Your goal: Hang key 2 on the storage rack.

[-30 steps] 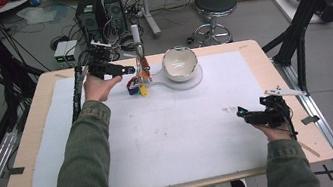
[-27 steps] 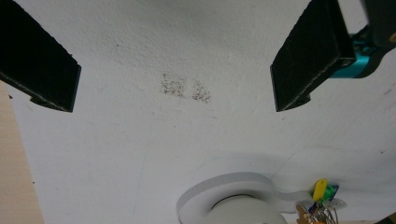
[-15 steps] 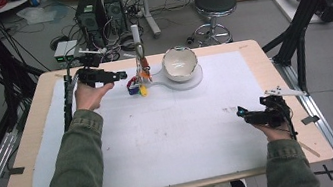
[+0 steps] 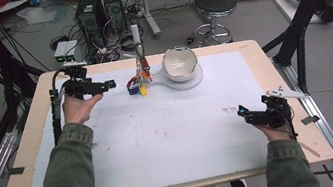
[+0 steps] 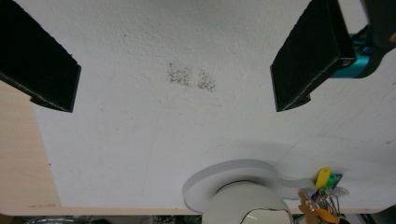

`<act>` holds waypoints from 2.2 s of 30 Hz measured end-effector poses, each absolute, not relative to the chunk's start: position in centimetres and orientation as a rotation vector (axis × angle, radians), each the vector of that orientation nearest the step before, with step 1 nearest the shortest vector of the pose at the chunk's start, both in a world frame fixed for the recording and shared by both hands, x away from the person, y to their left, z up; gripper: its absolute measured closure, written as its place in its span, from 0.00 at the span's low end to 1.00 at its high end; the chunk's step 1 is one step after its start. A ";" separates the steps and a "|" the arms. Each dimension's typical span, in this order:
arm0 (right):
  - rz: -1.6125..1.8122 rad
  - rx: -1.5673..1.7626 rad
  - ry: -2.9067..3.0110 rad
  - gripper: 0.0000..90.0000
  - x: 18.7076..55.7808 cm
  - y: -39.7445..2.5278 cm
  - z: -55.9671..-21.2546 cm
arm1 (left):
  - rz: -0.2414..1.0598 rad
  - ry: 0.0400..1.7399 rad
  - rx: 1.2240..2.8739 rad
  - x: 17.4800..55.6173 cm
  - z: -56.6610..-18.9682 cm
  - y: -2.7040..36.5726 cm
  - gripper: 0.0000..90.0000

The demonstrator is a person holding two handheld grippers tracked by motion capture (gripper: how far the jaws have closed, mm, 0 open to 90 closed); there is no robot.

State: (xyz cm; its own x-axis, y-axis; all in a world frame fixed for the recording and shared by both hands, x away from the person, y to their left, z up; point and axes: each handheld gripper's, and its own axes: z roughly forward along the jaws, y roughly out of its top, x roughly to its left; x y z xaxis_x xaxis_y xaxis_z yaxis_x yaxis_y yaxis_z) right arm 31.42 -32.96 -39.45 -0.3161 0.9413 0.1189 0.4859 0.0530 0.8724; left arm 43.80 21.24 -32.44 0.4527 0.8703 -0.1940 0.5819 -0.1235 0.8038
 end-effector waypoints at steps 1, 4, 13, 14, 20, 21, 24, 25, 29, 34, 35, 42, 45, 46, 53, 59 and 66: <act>1.202 1.425 1.837 0.01 31.4 -32.9 -39.4 | 0.426 1.236 1.824 43.4 -32.4 21.3 0.03; 1.202 1.425 1.836 0.01 31.4 -32.9 -39.4 | 0.442 1.237 1.820 42.4 -32.2 22.0 0.03; 1.206 1.422 1.836 0.01 31.4 -32.8 -39.4 | 0.461 1.244 1.778 40.4 -33.0 23.4 0.03; 1.202 1.421 1.839 0.01 31.4 -32.8 -39.5 | 0.461 1.242 1.776 40.2 -33.1 23.4 0.03; 1.203 1.428 1.839 0.01 31.5 -32.8 -39.5 | 0.459 1.243 1.752 39.4 -33.6 23.9 0.03; 1.203 1.424 1.842 0.01 31.5 -32.8 -39.5 | 0.460 1.244 1.749 39.3 -33.7 24.0 0.03; 1.202 1.424 1.844 0.01 31.5 -32.8 -39.5 | 0.464 1.248 1.754 39.0 -33.7 24.3 0.03; 1.204 1.425 1.843 0.01 31.5 -32.8 -39.5 | 0.463 1.248 1.749 38.8 -33.7 24.4 0.03; 1.203 1.426 1.849 0.01 31.5 -32.8 -39.5 | 0.461 1.251 1.737 38.4 -33.8 24.7 0.03; 1.203 1.430 1.847 0.01 31.5 -32.8 -39.5 | 0.461 1.269 1.718 37.8 -34.3 25.4 0.03; 1.202 1.429 1.849 0.01 31.5 -32.8 -39.6 | 0.461 1.272 1.707 37.7 -34.4 25.7 0.03; 1.203 1.432 1.849 0.01 31.5 -32.8 -39.6 | 0.461 1.297 1.686 36.9 -34.9 26.6 0.03; 1.202 1.432 1.849 0.01 31.5 -32.8 -39.6 | 0.471 1.299 1.675 36.5 -35.1 26.8 0.03; 1.203 1.433 1.848 0.01 31.5 -32.8 -39.6 | 0.479 1.299 1.672 36.4 -35.2 26.9 0.03; 1.201 1.432 1.848 0.01 31.5 -32.8 -39.6 | 0.508 1.316 1.645 35.6 -35.9 27.4 0.03; 1.202 1.433 1.849 0.01 31.5 -32.9 -39.6 | 0.555 1.323 1.643 34.8 -36.3 27.8 0.03; 1.203 1.437 1.855 0.01 31.5 -32.9 -39.7 | 0.607 1.359 1.588 33.6 -37.6 28.8 0.03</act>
